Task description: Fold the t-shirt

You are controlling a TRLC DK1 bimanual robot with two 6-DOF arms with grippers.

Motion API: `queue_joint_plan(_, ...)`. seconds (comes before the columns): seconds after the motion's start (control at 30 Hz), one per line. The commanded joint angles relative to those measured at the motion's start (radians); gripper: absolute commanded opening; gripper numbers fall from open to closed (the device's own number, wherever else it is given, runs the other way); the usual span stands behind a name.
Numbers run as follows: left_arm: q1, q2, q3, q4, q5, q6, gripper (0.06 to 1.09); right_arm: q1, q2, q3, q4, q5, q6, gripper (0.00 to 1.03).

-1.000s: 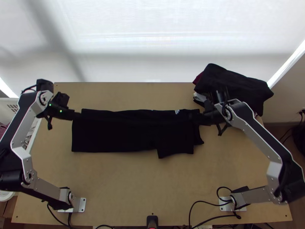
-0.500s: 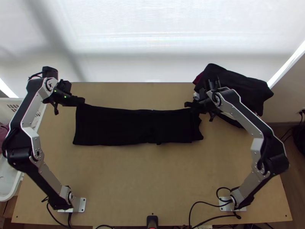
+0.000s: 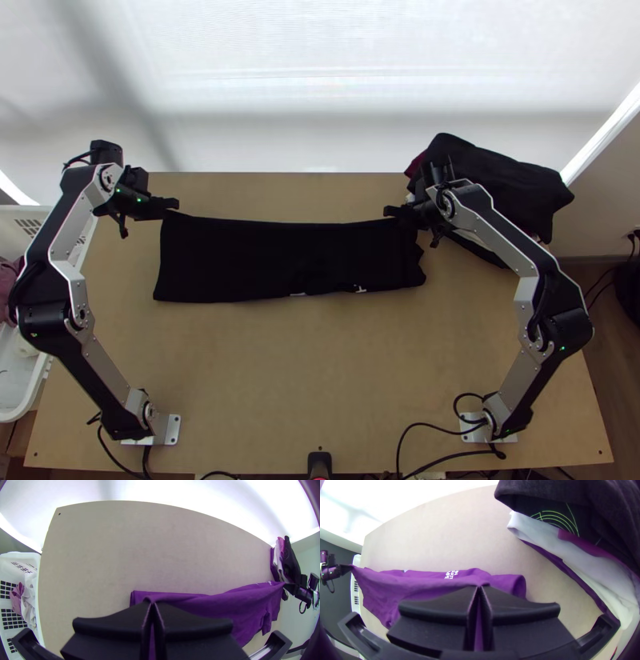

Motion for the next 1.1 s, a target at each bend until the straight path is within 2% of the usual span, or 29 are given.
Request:
queue_joint_plan(0.0, 0.009, -0.006, -0.019, 0.009, 0.011, -0.028, 0.19, -0.006, 0.006, 0.024, 0.014, 0.019, 0.027, 0.06)
queue_joint_plan(0.07, 0.009, -0.023, -0.019, 0.009, 0.011, -0.036, 0.55, -0.006, -0.001, 0.028, 0.014, 0.019, 0.034, 0.28)
queue_joint_plan(0.1, 0.012, -0.034, -0.016, 0.009, 0.011, -0.045, 0.69, -0.006, -0.01, 0.026, 0.014, 0.019, 0.036, 0.42)
queue_joint_plan(0.17, 0.017, -0.051, -0.016, 0.013, 0.012, -0.057, 0.82, -0.006, -0.032, 0.024, 0.013, 0.017, 0.039, 0.71)
queue_joint_plan(0.2, 0.023, -0.058, -0.017, 0.02, 0.012, -0.066, 0.82, -0.006, -0.05, 0.021, 0.011, 0.017, 0.042, 0.81)
queue_joint_plan(0.23, 0.034, -0.063, -0.022, 0.029, 0.014, -0.083, 0.83, -0.006, -0.075, 0.018, 0.011, 0.019, 0.045, 0.86)
queue_joint_plan(0.3, 0.057, -0.077, -0.034, 0.048, 0.015, -0.102, 0.87, -0.006, -0.132, 0.018, 0.011, 0.019, 0.056, 0.88)
queue_joint_plan(0.5, 0.153, -0.131, -0.139, 0.154, 0.044, -0.102, 0.87, -0.006, -0.3, 0.04, 0.01, 0.019, 0.108, 0.88)
queue_joint_plan(0.63, 0.179, -0.157, -0.198, 0.155, 0.055, -0.068, 0.87, -0.004, -0.359, 0.038, -0.026, 0.019, 0.117, 0.88)
queue_joint_plan(0.9, 0.23, -0.193, -0.278, 0.108, 0.224, -0.086, 0.87, 0.013, -0.409, -0.009, -0.041, 0.017, 0.165, 0.88)
queue_joint_plan(0.97, 0.232, -0.207, -0.327, 0.105, 0.294, -0.085, 0.86, 0.017, -0.428, -0.034, -0.041, 0.017, 0.175, 0.88)
queue_joint_plan(1.07, 0.229, -0.207, -0.389, 0.117, 0.337, -0.063, 0.86, 0.027, -0.446, -0.066, -0.044, 0.017, 0.197, 0.88)
